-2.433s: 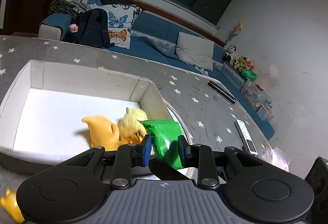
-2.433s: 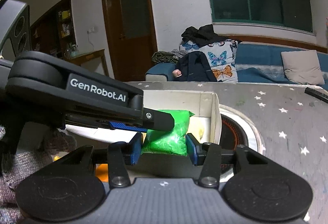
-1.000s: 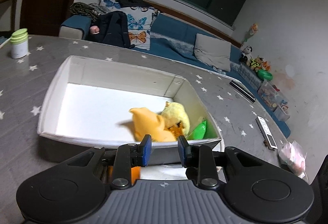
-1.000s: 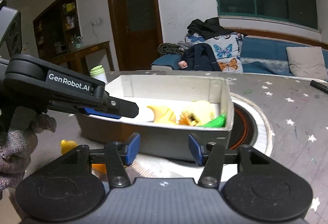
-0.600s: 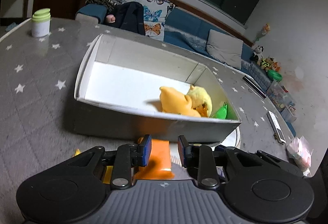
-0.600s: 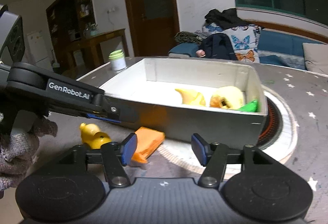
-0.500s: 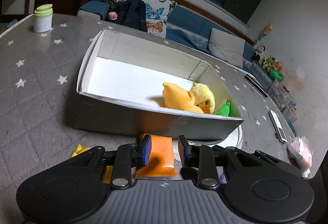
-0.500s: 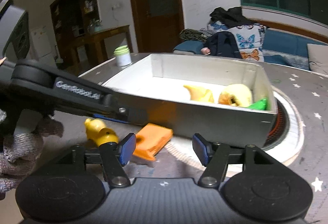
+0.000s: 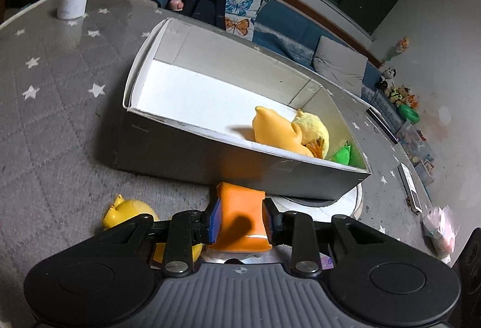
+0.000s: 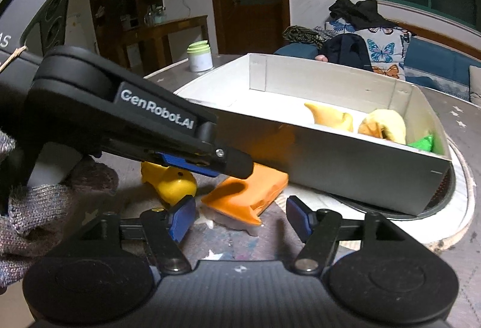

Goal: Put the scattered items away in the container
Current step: 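Move the right gripper toward the orange sponge block, then close the right gripper on the orange sponge block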

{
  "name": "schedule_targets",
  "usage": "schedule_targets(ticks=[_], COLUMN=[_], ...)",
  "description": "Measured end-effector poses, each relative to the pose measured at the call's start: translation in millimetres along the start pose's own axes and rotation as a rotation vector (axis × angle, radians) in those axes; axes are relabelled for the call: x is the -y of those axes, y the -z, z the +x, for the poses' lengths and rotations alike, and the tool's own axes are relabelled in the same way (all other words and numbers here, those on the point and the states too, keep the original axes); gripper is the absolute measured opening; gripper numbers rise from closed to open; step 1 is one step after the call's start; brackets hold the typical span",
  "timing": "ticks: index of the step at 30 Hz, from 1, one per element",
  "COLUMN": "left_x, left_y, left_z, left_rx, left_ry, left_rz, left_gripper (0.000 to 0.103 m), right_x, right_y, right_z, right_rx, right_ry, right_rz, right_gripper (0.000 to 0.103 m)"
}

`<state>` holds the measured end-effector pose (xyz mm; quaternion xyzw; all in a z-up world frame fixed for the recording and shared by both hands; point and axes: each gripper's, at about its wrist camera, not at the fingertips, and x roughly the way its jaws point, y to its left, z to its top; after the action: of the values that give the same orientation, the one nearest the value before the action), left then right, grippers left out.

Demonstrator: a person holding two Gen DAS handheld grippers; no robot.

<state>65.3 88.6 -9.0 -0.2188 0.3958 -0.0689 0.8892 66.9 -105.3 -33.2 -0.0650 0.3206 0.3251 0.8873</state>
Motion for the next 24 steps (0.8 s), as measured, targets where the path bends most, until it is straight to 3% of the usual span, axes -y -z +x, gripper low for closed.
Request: schedule_targets(ticks=[17,24], left_x=[-1.7,0.2], left_y=[-0.8,0.1], left_z=[14.4,15.9], left_rx=[-0.043,-0.051], left_ry=[0.016,0.019], left_rz=[-0.031,-0.058], left_gripper=[0.032,0.032], right_x=[2.9,5.8], right_y=[-0.7,-0.9], right_z=[15.2,7.5], right_rx=[-0.038,-0.033], right_ry=[0.007,0.026], right_rz=[0.008,0.000], right_gripper=[0.067,0.059])
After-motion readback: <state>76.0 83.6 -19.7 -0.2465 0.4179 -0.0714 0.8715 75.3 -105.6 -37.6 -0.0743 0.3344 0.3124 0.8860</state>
